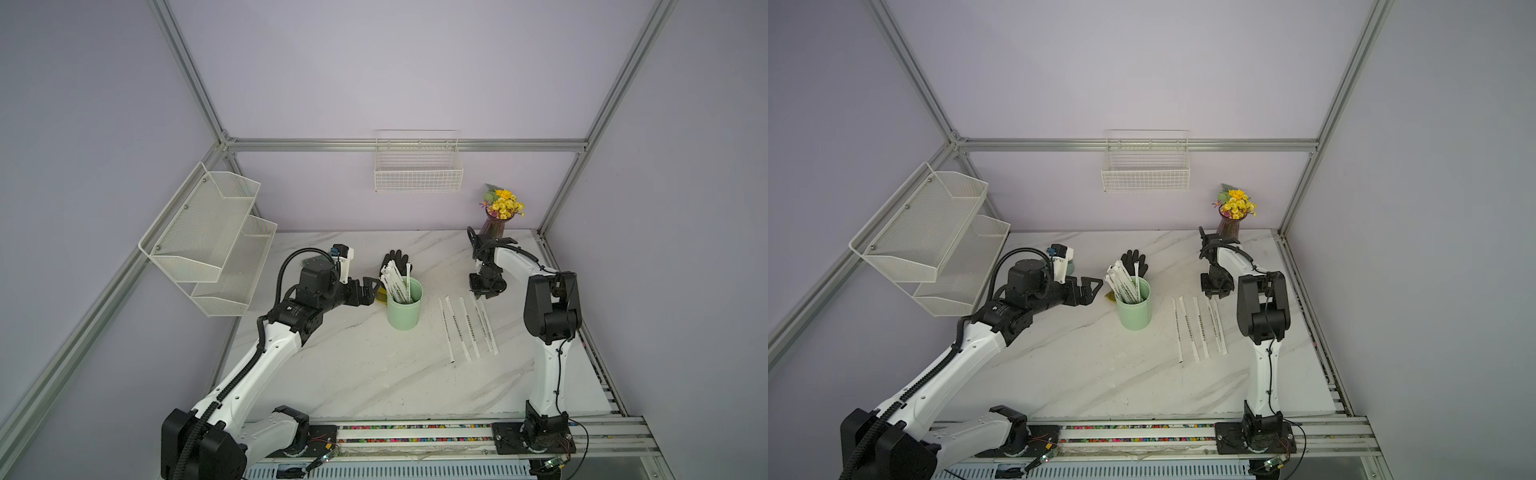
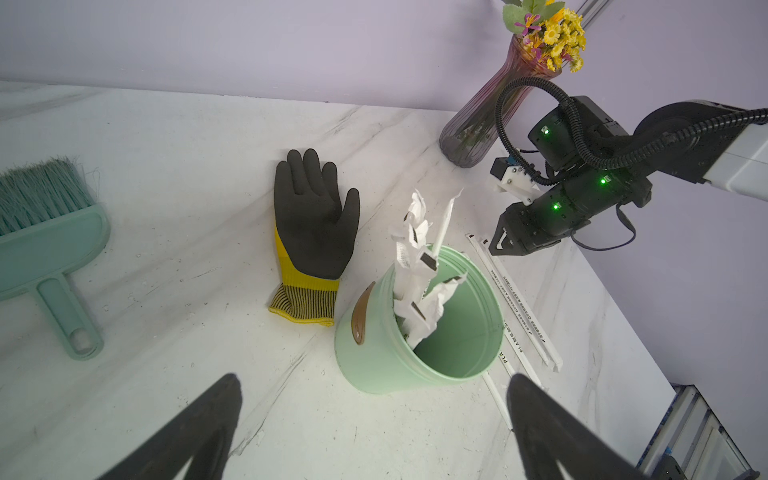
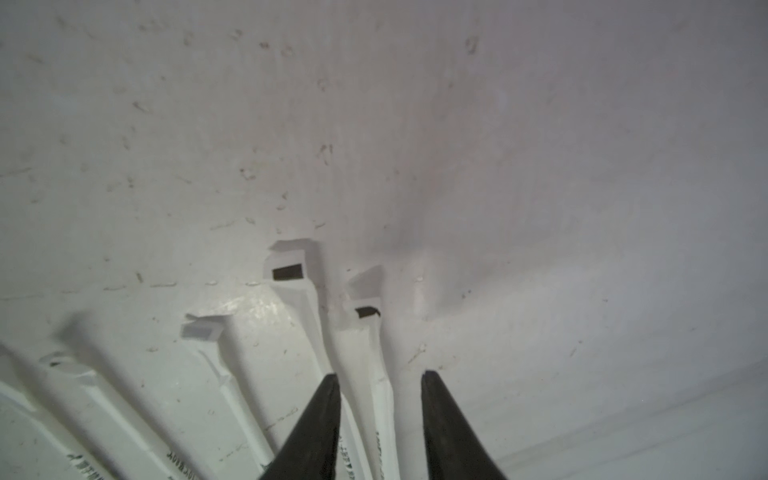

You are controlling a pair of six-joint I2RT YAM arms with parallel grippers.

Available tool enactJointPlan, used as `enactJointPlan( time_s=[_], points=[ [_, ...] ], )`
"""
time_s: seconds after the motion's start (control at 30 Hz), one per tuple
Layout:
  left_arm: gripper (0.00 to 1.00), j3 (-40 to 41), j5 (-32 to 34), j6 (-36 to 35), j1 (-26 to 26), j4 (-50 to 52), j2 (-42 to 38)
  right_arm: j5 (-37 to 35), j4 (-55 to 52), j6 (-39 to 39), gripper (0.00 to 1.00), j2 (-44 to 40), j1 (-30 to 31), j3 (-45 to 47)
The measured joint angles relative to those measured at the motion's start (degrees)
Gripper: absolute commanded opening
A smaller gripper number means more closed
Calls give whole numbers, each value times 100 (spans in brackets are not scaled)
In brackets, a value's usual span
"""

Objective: Take the straws out of the storage container
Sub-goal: Place the straw at the center of the board.

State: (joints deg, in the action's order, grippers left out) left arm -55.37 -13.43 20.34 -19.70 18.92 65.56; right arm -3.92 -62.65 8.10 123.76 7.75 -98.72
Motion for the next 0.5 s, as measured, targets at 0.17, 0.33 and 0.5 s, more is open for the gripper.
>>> enactJointPlan(
  time_s=[0.17,0.33,0.5],
  points=[
    [98,0,0,0,0,0,0,85,149,37,35,-26,-4,205],
    [98,0,7,0,0,0,0,269,549,44,33,-695,-9,879],
    [98,0,24,2,0,0,-4,542,1038,107,33,-2127,168,1436]
  ],
)
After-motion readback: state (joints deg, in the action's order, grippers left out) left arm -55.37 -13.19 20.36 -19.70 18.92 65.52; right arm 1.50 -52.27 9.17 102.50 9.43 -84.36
